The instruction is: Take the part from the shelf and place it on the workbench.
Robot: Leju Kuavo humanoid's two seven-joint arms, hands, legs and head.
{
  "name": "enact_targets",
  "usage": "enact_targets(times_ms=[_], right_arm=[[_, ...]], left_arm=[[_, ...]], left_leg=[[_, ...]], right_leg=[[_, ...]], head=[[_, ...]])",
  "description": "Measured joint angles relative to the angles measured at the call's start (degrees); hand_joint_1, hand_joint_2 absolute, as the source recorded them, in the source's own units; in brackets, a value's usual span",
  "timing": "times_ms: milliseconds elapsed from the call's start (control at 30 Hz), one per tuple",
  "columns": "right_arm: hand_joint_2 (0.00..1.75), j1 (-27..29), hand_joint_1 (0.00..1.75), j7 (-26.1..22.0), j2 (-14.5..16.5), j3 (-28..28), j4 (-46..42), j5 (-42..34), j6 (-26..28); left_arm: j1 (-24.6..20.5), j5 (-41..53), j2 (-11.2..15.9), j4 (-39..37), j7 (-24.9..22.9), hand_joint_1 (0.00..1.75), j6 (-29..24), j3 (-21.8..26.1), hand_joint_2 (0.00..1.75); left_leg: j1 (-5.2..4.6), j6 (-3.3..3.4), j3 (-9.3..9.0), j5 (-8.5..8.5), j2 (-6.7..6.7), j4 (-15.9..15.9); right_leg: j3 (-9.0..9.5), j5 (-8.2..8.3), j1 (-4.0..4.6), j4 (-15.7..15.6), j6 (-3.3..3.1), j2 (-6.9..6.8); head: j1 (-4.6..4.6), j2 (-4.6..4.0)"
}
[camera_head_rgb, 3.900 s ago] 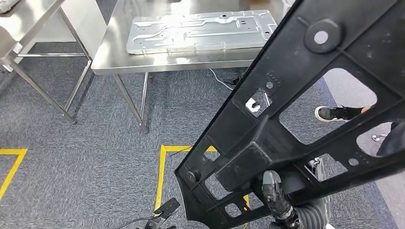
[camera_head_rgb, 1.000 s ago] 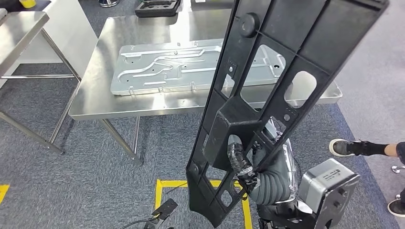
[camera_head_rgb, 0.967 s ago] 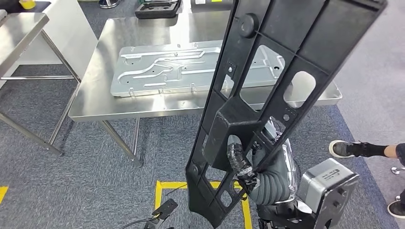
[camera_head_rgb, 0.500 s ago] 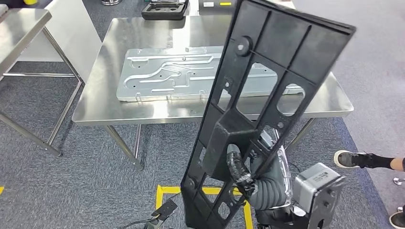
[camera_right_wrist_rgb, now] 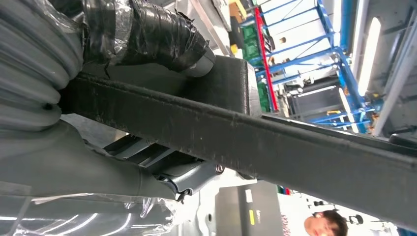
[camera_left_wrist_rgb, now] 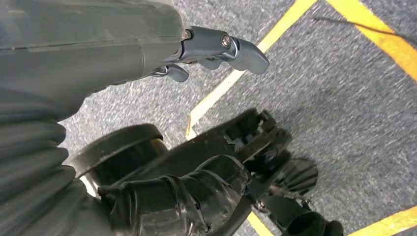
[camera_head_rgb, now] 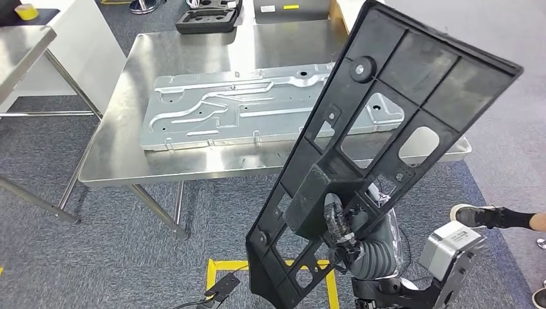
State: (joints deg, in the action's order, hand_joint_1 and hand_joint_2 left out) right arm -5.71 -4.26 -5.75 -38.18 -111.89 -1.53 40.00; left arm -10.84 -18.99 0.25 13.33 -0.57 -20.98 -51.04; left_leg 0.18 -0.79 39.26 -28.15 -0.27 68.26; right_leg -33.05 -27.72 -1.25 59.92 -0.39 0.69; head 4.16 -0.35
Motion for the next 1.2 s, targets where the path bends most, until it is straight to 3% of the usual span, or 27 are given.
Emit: enact_targets(times_ms=[67,200,267,367,400,433,467,533,567,600,767,833,900,933,967,1067,1133,1200], right_arm=[[1.75,0.0,1.29,-0.5,0.0,0.4,0.1,-0.2,0.0],[1.75,0.1,1.29,-0.6,-0.2,1.2,-0.1,1.3,-0.3],[1.75,0.0,1.29,-0.6,-0.5,1.2,-0.4,2.5,-0.6],[1.75,0.0,1.29,-0.6,-0.9,1.2,-0.6,3.0,-0.7],[1.75,0.0,1.29,-0.6,-1.0,1.3,-0.6,3.0,-0.8],[1.75,0.1,1.29,-0.6,-1.1,1.3,-0.6,3.0,-1.0],[1.75,0.0,1.29,-0.6,-1.2,1.3,-0.6,2.9,-1.3],[1.75,-0.2,1.29,-1.0,-1.5,1.3,-0.6,2.3,-2.8],[1.75,-0.4,1.29,-1.5,-1.6,1.3,-0.6,1.9,-3.8],[1.75,-0.6,1.29,-2.1,-1.6,1.3,-0.6,1.3,-5.1],[1.75,-2.1,1.29,-5.6,-2.2,1.4,-0.6,0.1,-12.6],[1.75,-3.0,1.29,-6.4,-2.3,1.6,-0.6,0.5,-14.2],[1.75,-3.6,1.29,-6.4,-2.4,2.1,-0.6,1.8,-14.6],[1.75,-4.0,1.29,-6.1,-2.4,2.3,-0.6,2.8,-14.4],[1.75,-4.6,1.29,-5.5,-2.4,2.4,-0.7,4.1,-14.0],[1.75,-8.5,1.29,-2.2,-2.5,2.6,-1.2,8.2,-13.9],[1.75,-11.3,1.29,0.0,-2.5,2.6,-1.5,10.3,-14.8],[1.75,-12.9,1.29,1.2,-2.7,2.6,-1.7,11.2,-15.2]], left_arm=[[-0.1,0.1,0.1,0.0,0.0,0.0,0.0,0.0,1.75],[-0.2,0.6,0.3,0.0,-0.1,0.0,0.1,0.2,1.75],[-0.3,0.9,0.3,0.0,-0.1,0.0,0.2,0.2,1.75],[-0.4,1.0,0.3,0.0,-0.1,0.0,0.2,0.2,1.75],[-0.3,1.0,0.3,0.0,-0.1,0.0,0.2,0.2,1.75],[-0.3,1.0,0.3,0.0,-0.1,0.0,0.2,0.2,1.75],[-0.3,1.0,0.3,0.0,-0.1,0.0,0.2,0.2,1.75],[-0.3,1.0,0.3,0.0,-0.1,0.0,0.1,0.2,1.75],[-0.3,1.0,0.3,0.0,-0.2,0.0,0.0,0.2,1.75],[-0.3,1.0,0.3,0.0,-0.3,0.0,-0.1,0.2,1.75],[-0.3,1.5,0.2,0.0,-1.0,0.0,0.3,0.2,1.75],[-0.3,2.4,0.2,0.0,-1.2,0.0,0.7,0.2,1.75],[-0.2,3.0,0.2,0.0,-1.2,0.0,1.3,0.2,1.75],[-0.1,3.0,0.2,0.0,-1.3,0.0,1.5,0.2,1.75],[0.0,3.0,0.2,0.0,-1.3,0.0,1.8,0.2,1.75],[-0.5,3.4,0.2,0.0,-1.8,0.0,2.3,0.2,1.75],[-1.1,3.8,0.2,-0.1,-2.1,0.0,2.5,0.2,1.75],[-1.5,4.0,0.2,-0.1,-2.2,0.0,2.6,0.2,1.75]], left_leg=[[-0.21,0.46,-2.48,3.31,-0.02,-6.5],[-0.51,1.68,-4.21,2.7,-0.04,-9.5],[-0.22,2.3,-5.13,2.62,-0.02,-10.3],[-0.28,3.11,-6.1,2.02,0.07,-10.5],[-0.33,3.22,-6.33,1.75,0.08,-10.4],[-0.35,3.26,-6.59,1.42,0.06,-10.3],[-0.34,3.21,-6.9,1.04,0.01,-10.1],[-0.31,2.85,-7.52,0.04,-0.11,-9.5],[-0.39,2.53,-7.61,-0.46,-0.16,-9.2],[-0.48,2.19,-7.59,-0.82,-0.17,-9.0],[-0.5,0.99,-7.25,-2.3,-0.07,-7.5],[-0.3,0.47,-4.31,-4.79,-0.02,-1.8],[-0.1,0.17,0.22,-6.69,-0.01,5.1],[-0.07,0.16,1.63,-6.3,-0.01,6.6],[-0.07,0.27,1.94,-4.74,-0.02,5.8],[-0.33,1.33,-1.6,2.03,-0.03,-4.7],[-0.77,1.95,-3.23,3.22,-0.07,-8.7],[-0.91,2.25,-3.77,3.04,-0.14,-9.5]], right_leg=[[0.87,-0.62,0.08,-0.2,0.37,0.12],[1.23,-1.09,0.16,-0.6,1.58,0.08],[0.56,-2.18,0.24,1.4,2.06,-0.07],[-5.4,-5.83,0.29,11.7,2.28,-0.16],[-7.45,-6.19,0.28,14.5,2.33,-0.16],[-8.52,-5.33,0.25,15.2,2.37,-0.17],[-8.44,-3.41,0.2,13.7,2.38,-0.19],[-5.8,1.06,0.11,6.5,2.35,-0.29],[-4.48,2.15,0.13,3.5,2.2,-0.29],[-3.66,2.49,0.18,1.8,1.98,-0.25],[-2.75,1.85,0.08,0.8,0.34,0.02],[-2.18,1.56,0.04,0.5,-0.15,-0.12],[-1.82,1.18,0.15,0.5,-0.36,-0.2],[-1.6,0.97,0.2,0.5,-0.39,-0.14],[-1.29,0.75,0.25,0.5,-0.39,-0.03],[-0.29,0.08,0.4,0.4,-0.19,0.32],[-0.17,-0.11,0.34,0.2,0.3,0.49],[0.04,-0.21,0.29,-0.3,0.99,0.53]], head=[[-0.06,0.0],[-0.01,0.0],[-0.14,0.0],[-0.27,0.0],[-0.26,0.0],[-0.27,0.0],[-0.27,0.0],[-0.31,0.0],[-0.34,0.0],[-0.35,0.0],[-0.12,0.0],[0.13,0.0],[0.24,0.0],[0.26,0.0],[0.26,0.0],[0.19,0.0],[0.18,0.0],[0.2,0.0]])
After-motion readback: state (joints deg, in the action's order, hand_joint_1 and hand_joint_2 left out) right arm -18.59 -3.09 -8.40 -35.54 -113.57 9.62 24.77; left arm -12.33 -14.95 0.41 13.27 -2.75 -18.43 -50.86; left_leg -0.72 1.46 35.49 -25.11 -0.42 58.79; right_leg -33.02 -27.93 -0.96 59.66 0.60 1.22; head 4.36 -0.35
